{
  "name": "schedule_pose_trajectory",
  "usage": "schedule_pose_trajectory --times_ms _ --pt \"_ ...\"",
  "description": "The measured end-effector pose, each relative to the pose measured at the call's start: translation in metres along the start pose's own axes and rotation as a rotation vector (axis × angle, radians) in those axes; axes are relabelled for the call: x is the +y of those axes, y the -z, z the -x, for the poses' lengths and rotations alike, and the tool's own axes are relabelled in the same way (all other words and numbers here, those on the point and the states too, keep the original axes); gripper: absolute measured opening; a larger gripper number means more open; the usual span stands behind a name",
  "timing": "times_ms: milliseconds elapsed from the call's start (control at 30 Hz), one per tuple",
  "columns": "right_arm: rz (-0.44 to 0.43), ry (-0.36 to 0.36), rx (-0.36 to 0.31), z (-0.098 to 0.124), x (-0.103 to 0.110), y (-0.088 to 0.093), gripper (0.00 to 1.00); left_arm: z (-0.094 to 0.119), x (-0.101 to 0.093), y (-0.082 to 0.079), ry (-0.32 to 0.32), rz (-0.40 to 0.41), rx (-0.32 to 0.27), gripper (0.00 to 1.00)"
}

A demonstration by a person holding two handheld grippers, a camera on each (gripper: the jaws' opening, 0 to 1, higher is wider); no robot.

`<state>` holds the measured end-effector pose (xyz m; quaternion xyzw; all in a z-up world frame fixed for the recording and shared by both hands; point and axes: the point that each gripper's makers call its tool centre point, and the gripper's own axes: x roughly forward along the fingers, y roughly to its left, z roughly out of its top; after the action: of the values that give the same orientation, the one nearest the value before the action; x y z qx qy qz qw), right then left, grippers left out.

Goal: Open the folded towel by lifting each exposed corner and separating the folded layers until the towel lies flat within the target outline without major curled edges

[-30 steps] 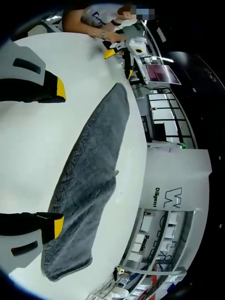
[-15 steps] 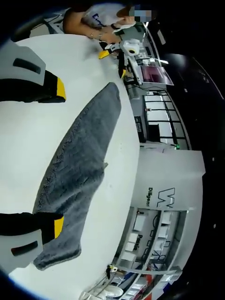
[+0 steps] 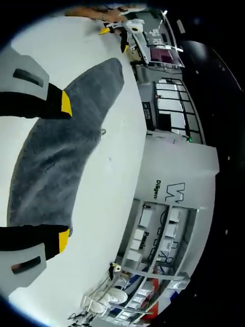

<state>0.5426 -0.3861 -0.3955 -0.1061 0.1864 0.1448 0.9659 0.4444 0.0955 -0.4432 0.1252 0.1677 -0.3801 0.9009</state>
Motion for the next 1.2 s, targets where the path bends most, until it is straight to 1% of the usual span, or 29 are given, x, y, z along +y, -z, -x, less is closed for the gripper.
schedule_pose_trajectory --times_ms 67,100,200,267,300,367,433,533,600,733,800,833,867,1000,1067,1133,1200 --pt "0.016 0.024 0.023 -0.008 -0.015 0.003 0.8 0.0 0.001 0.001 -0.006 -0.001 0.002 0.99" --pt "0.012 0.039 0.034 -0.012 -0.024 0.004 0.75 0.001 0.001 0.001 -0.008 -0.002 0.002 0.99" --pt "0.002 0.059 0.038 -0.022 -0.04 0.005 0.65 0.001 0.002 0.0 -0.01 0.001 0.0 0.99" --pt "0.011 0.076 0.052 -0.032 -0.053 0.007 0.6 0.001 0.002 0.0 -0.012 0.001 -0.002 0.99" --pt "0.019 0.087 0.074 -0.036 -0.059 0.011 0.57 0.001 0.002 0.0 -0.013 0.001 -0.001 0.99" --pt "0.019 0.098 0.088 -0.044 -0.068 0.014 0.53 0.001 0.002 0.002 -0.015 -0.001 0.006 0.99" --pt "-0.009 0.108 0.102 -0.051 -0.076 0.02 0.47 0.0 0.001 0.002 -0.016 -0.005 0.011 0.99" --pt "-0.059 0.12 0.106 -0.067 -0.09 0.026 0.39 -0.002 0.0 0.003 -0.013 -0.007 0.013 0.99" --pt "-0.064 0.127 0.119 -0.077 -0.097 0.032 0.37 -0.003 0.0 0.003 -0.014 -0.01 0.016 0.99" --pt "-0.083 0.118 0.145 -0.095 -0.1 0.046 0.34 -0.005 -0.001 0.005 -0.013 -0.012 0.023 0.99" --pt "-0.085 0.117 0.171 -0.102 -0.1 0.054 0.32 -0.006 -0.001 0.005 -0.013 -0.014 0.023 0.99" --pt "-0.082 0.117 0.175 -0.104 -0.1 0.056 0.32 -0.006 -0.001 0.005 -0.012 -0.015 0.024 0.99" --pt "-0.083 0.12 0.197 -0.106 -0.1 0.061 0.32 -0.006 -0.002 0.005 -0.013 -0.015 0.025 0.99" --pt "-0.108 0.111 0.239 -0.113 -0.1 0.076 0.25 -0.008 -0.003 0.005 -0.011 -0.019 0.027 0.99" --pt "-0.105 0.105 0.229 -0.114 -0.097 0.078 0.23 -0.008 -0.004 0.006 -0.007 -0.019 0.03 0.99" --pt "-0.084 0.09 0.213 -0.114 -0.094 0.076 0.16 -0.009 -0.005 0.007 -0.008 -0.023 0.034 0.99" --pt "-0.007 0.094 0.205 -0.113 -0.092 0.074 0.07 -0.01 -0.006 0.007 -0.004 -0.027 0.036 0.99"
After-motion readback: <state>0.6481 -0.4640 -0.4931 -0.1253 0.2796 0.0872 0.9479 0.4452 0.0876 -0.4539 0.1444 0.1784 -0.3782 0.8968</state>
